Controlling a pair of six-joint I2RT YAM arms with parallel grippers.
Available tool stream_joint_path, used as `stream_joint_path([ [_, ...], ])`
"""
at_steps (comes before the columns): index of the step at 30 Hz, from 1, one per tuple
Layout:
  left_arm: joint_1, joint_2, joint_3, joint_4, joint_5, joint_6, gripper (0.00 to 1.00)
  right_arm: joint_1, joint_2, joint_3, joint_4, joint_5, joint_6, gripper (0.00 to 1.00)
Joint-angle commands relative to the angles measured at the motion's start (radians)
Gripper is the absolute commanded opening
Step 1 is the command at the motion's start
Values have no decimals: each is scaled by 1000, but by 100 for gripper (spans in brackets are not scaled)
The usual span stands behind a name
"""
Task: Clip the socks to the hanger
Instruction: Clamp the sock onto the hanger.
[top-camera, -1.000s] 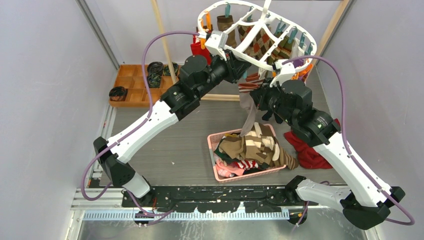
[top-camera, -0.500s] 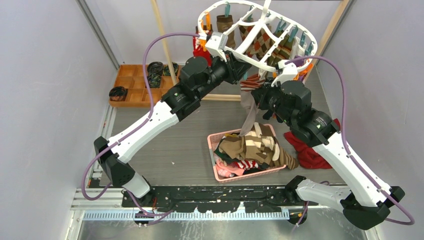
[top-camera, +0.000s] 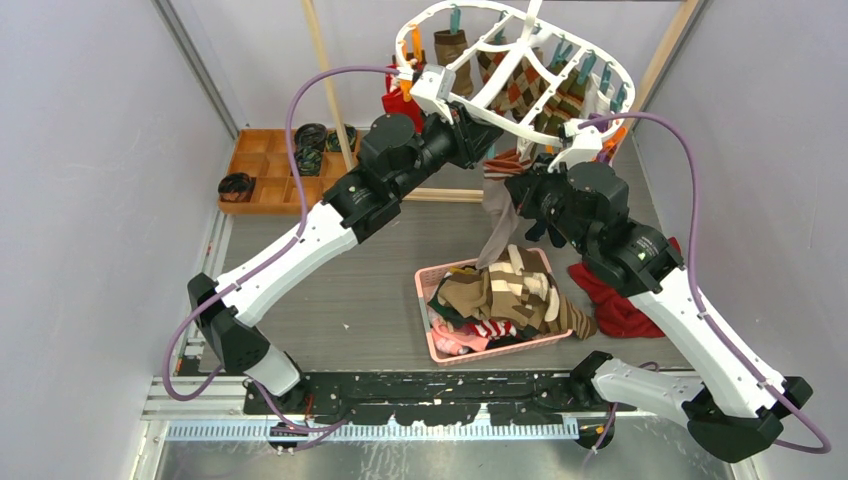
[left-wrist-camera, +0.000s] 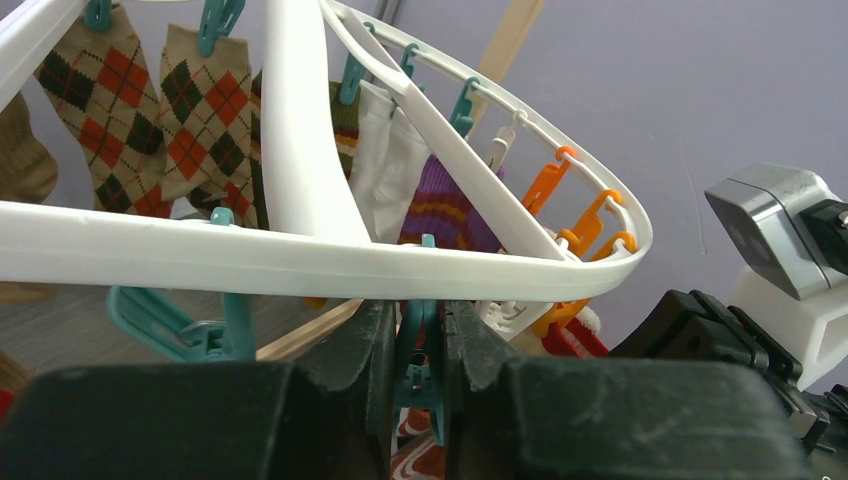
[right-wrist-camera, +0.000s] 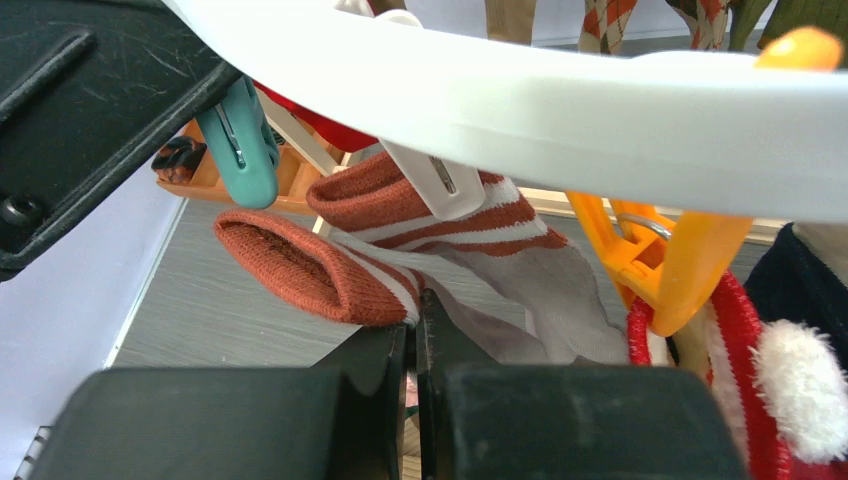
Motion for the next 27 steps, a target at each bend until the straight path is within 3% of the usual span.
stream_joint_path([
  [1, 13, -45, 1, 60, -20, -15, 0, 6, 3, -1, 21, -10, 23, 1],
  [27, 30, -59, -48, 100, 11, -51, 0, 9, 9, -23, 96, 91, 155, 1],
])
